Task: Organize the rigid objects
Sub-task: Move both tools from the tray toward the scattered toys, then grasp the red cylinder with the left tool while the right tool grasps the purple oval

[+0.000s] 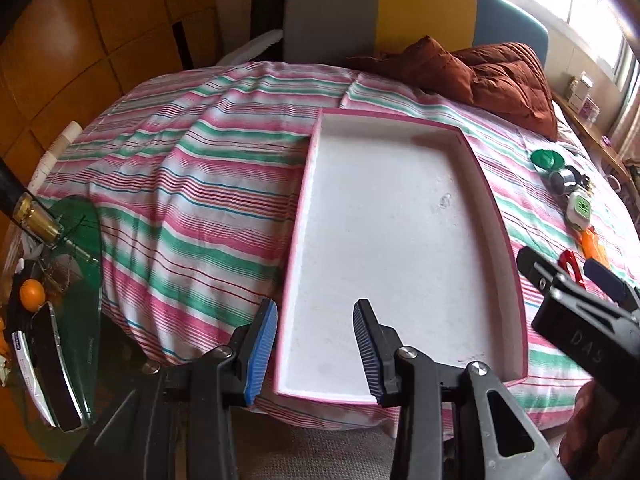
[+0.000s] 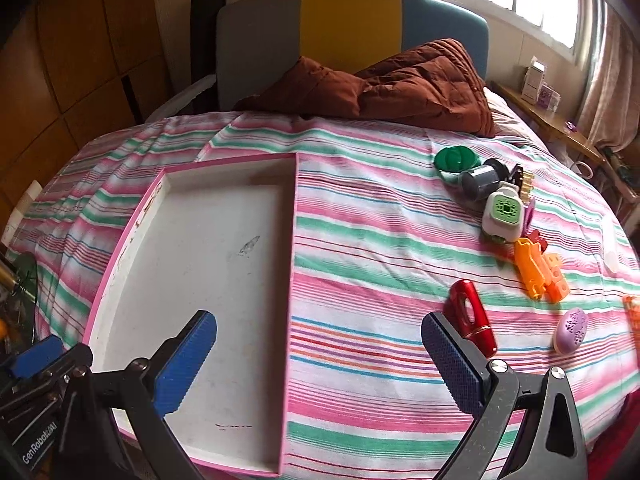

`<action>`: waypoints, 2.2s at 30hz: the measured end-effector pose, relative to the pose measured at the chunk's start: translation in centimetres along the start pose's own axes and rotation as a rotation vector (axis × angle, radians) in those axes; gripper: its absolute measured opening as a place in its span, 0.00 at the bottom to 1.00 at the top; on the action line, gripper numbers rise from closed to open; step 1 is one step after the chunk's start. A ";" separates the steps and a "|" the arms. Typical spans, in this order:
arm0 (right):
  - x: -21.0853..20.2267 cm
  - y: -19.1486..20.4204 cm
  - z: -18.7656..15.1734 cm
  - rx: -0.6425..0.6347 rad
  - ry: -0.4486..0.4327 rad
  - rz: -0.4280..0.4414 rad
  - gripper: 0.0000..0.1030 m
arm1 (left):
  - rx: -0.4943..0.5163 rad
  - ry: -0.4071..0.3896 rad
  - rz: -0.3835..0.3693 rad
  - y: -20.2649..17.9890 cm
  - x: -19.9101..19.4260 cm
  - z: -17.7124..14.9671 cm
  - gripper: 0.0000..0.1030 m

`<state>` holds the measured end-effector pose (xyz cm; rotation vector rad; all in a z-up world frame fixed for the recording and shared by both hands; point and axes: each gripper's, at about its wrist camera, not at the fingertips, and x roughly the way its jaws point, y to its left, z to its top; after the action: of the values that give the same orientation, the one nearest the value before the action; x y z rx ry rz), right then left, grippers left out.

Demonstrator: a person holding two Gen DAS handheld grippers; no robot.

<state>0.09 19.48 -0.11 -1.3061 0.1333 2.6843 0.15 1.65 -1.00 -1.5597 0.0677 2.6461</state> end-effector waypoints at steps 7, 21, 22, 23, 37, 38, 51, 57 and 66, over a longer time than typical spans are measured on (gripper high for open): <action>-0.6 -2.7 0.1 0.049 -0.007 0.000 1.00 | 0.030 0.000 -0.122 -1.5 -0.4 0.0 0.39; -1.9 -14.9 -0.6 0.227 -0.010 -0.174 1.00 | 0.134 0.009 -0.400 -7.4 -1.0 1.5 0.39; -1.9 -16.0 -0.8 0.234 -0.002 -0.193 1.00 | 0.139 0.029 -0.399 -8.1 -0.9 1.7 0.39; -1.9 -17.0 -1.0 0.240 0.005 -0.215 1.00 | 0.145 0.031 -0.406 -8.5 -1.0 1.7 0.39; -0.8 -26.0 -3.2 0.380 0.098 -0.355 1.00 | 0.274 0.063 -0.487 -15.5 -1.6 0.4 0.39; -0.7 -26.2 -3.3 0.380 0.097 -0.355 1.00 | 0.276 0.068 -0.488 -15.7 -1.5 0.3 0.39; 1.6 -29.9 -3.8 0.364 0.132 -0.188 0.81 | 0.299 0.119 -0.514 -18.1 -0.6 0.3 0.48; 3.3 -29.5 -4.2 0.398 0.150 -0.044 0.71 | 0.322 0.125 -0.499 -19.6 0.2 0.7 0.53; 3.3 -29.7 -3.7 0.322 0.193 -0.107 0.44 | 0.356 0.126 -0.464 -22.9 1.9 1.8 0.53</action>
<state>6.19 48.54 -5.37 -1.4164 0.4808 2.3225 -0.49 24.68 -1.83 -1.4139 0.1526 2.0506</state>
